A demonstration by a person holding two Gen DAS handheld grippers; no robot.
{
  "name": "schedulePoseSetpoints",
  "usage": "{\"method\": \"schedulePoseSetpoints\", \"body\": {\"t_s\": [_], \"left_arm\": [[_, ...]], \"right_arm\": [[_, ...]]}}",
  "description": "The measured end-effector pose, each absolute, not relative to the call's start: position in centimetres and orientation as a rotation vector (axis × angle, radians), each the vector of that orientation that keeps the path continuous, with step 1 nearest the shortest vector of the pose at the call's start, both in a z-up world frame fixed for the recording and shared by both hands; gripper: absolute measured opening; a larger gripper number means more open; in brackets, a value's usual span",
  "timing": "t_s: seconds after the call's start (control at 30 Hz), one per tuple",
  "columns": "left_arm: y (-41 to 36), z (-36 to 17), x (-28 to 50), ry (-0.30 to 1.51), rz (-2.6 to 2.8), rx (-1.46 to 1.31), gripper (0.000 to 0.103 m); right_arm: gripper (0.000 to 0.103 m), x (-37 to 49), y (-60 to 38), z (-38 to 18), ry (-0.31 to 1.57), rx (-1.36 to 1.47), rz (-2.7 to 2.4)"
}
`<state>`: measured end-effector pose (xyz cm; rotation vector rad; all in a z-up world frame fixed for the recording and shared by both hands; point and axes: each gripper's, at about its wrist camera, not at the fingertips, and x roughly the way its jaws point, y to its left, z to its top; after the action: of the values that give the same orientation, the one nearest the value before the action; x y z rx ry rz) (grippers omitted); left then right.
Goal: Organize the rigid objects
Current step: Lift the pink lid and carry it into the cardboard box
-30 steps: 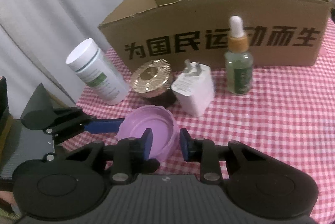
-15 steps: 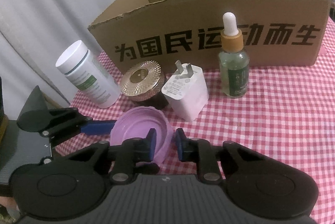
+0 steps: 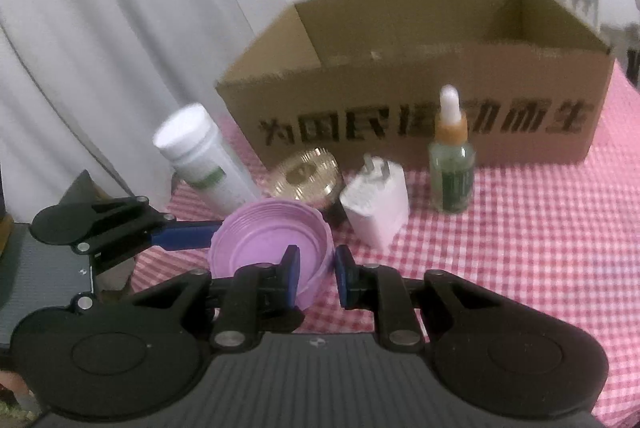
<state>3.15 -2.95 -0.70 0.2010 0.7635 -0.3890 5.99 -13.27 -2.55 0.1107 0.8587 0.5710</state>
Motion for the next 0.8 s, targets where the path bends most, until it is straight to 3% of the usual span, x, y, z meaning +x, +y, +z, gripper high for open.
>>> {"method": "schedulePoseSetpoints", "body": {"t_s": [0.47,0.8], "left_arm": [[-4.6,6.7,7.9,0.587,-0.372,0.214,0.071],[-6.3,6.0,16.0,0.703,-0.336,0.091,0.071]], "right_arm": [[0.021,9.2,-14.4,7.0,0.654,0.045,0.615],[0.021,19.8,-16.2,8.5,0.782,0.022,0.656]]}}
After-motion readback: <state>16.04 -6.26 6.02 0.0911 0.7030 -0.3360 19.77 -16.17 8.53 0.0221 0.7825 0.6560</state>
